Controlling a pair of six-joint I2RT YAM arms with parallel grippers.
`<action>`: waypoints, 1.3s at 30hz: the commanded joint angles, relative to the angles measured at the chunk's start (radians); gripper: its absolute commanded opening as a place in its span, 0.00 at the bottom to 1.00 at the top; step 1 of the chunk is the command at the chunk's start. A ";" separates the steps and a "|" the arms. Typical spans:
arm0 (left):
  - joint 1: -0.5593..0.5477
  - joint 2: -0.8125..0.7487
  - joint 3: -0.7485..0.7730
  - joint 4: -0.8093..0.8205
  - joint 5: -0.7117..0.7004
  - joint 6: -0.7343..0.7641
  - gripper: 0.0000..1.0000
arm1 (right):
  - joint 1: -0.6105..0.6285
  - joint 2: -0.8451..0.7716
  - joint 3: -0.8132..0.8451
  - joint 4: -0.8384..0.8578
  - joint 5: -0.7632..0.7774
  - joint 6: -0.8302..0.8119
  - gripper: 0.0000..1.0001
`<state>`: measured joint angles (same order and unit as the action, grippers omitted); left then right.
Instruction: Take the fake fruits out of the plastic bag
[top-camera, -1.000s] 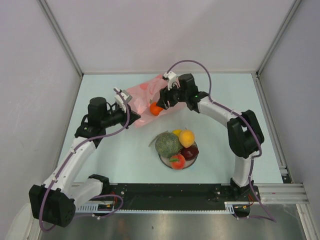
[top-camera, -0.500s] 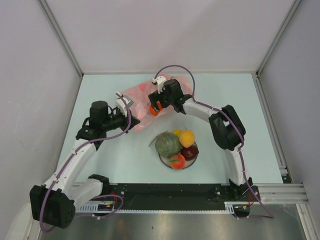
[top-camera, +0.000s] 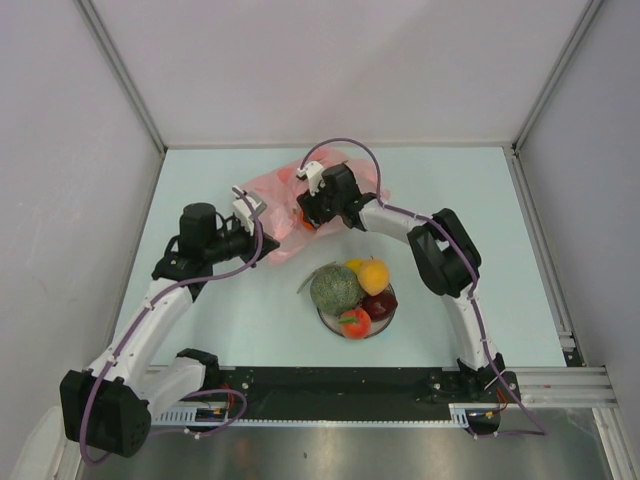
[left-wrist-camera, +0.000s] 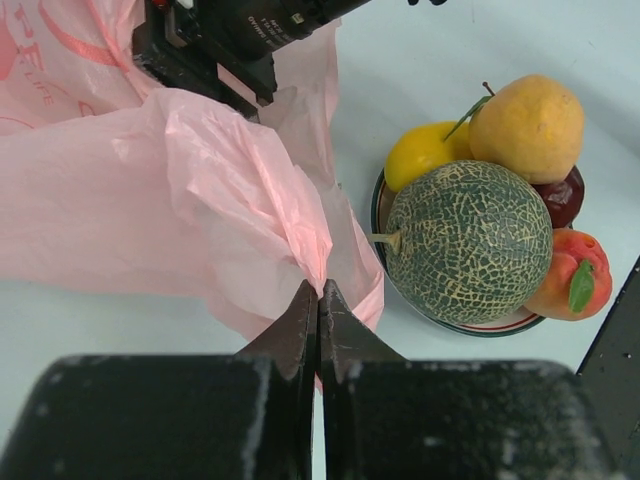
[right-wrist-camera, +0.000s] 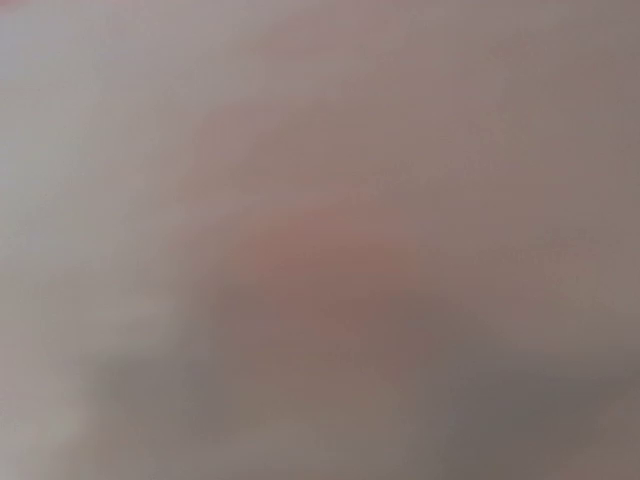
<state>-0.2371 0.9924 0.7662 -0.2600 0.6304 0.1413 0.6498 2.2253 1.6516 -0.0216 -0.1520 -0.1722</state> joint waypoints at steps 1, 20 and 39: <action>0.016 -0.014 0.016 0.050 -0.015 0.021 0.00 | -0.012 -0.076 0.028 -0.004 -0.132 -0.067 0.53; 0.018 0.058 0.113 0.150 -0.046 -0.043 0.00 | -0.062 -0.780 -0.375 -0.310 -0.481 -0.229 0.33; 0.015 0.048 0.088 0.177 0.006 -0.100 0.00 | 0.246 -1.147 -0.616 -0.725 -0.301 -0.750 0.33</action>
<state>-0.2260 1.0603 0.8600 -0.1062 0.6090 0.0578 0.8436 1.1252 1.0649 -0.6941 -0.5354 -0.8093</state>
